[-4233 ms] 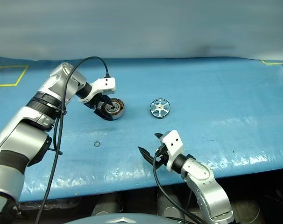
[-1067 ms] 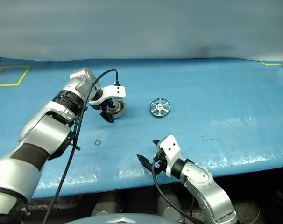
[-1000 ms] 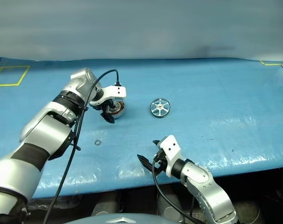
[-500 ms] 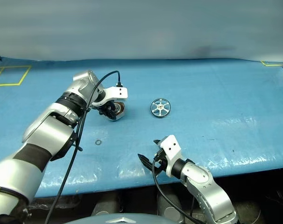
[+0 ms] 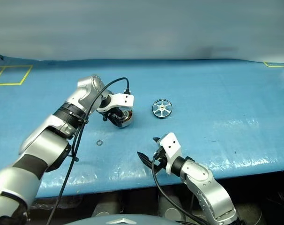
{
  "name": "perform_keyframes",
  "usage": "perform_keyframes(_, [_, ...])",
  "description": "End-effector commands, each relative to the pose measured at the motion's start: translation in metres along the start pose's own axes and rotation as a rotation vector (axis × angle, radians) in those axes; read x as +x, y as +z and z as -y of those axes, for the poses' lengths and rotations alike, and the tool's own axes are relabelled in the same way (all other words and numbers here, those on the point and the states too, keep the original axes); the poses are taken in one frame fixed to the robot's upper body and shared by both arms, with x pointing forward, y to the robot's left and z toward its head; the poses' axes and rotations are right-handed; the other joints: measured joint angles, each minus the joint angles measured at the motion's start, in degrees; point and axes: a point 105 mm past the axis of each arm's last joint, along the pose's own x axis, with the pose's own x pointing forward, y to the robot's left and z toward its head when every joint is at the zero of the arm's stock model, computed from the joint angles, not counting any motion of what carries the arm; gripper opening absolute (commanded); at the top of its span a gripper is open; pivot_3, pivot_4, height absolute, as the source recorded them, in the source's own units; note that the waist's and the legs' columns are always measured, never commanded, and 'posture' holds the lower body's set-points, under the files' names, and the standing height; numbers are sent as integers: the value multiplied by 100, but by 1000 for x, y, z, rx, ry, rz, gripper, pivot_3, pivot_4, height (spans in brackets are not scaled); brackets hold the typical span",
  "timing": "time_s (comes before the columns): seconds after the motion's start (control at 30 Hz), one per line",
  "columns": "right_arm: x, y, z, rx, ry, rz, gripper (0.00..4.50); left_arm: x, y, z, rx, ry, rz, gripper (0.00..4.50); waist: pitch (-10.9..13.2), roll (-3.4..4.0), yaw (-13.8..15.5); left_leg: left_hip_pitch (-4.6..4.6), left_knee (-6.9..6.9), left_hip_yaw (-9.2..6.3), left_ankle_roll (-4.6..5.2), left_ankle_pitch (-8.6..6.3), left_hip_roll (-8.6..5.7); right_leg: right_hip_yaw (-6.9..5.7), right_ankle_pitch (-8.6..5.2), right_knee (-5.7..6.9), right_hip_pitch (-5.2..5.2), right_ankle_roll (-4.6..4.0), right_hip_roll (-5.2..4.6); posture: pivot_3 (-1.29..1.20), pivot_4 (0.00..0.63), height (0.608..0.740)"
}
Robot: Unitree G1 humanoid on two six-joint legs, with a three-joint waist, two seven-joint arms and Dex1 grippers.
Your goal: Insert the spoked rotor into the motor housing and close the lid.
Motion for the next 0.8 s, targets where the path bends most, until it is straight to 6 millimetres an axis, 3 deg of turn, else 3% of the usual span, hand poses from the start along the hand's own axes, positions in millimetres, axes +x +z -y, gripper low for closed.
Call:
perform_keyframes(0.03, [1, 7, -4, -4, 20, 28, 4500, -4, 13, 15, 54, -28, 68, 1909, 0, 0, -1, 0, -1, 0, 0, 0, 0, 0, 0, 0, 0, 0, 0, 0, 150, 740])
perform_keyframes(0.2, [1, 6, -4, 0, 18, 27, 4500, -2, 15, 27, 123, 17, 75, 1909, 0, 1, 5, 0, -1, 0, 0, 0, 0, 0, -1, 0, 0, -1, 0, 0, 150, 740])
perform_keyframes(0.5, [1, 4, -4, 15, -7, 38, 4500, -1, 20, 66, 294, -56, 105, 1909, 0, 1, 33, 2, 0, 1, 0, 0, 1, 0, -1, 1, 0, -1, 0, 0, 150, 740])
perform_keyframes(0.8, [0, 3, -5, 21, -14, 41, 4500, 7, 18, 72, 404, -91, 84, 1909, 0, 1, 57, 4, 2, 3, 0, 0, 1, 0, -1, 0, 1, -2, 0, 0, 150, 740])
